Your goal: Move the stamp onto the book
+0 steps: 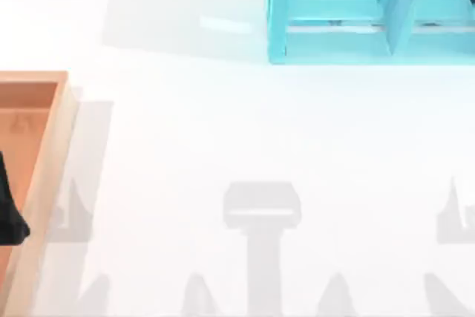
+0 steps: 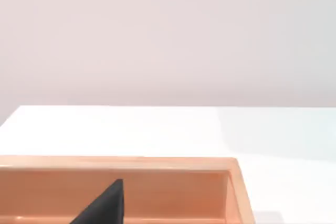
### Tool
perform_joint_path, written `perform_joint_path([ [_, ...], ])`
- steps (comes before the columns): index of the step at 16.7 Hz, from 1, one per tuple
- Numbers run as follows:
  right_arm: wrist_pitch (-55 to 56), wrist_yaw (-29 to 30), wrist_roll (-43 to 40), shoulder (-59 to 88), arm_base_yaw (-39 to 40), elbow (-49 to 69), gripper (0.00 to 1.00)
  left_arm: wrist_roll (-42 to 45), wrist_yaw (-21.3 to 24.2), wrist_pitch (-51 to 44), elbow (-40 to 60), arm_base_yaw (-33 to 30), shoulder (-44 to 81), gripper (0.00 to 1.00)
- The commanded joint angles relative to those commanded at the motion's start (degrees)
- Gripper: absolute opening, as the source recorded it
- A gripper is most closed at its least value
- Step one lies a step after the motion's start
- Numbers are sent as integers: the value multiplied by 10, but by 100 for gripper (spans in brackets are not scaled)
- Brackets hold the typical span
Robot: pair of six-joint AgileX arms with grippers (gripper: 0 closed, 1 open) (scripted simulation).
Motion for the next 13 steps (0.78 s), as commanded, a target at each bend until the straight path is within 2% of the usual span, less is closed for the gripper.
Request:
perform_joint_path([
  [6, 45, -11, -2, 59, -16, 34, 100, 0, 0, 0, 0, 0, 0, 100],
  [9, 113, -31, -5, 168, -39, 86, 100, 0, 0, 0, 0, 0, 0, 100],
  [13, 229, -68, -11, 388, -79, 173, 100, 0, 0, 0, 0, 0, 0, 100],
])
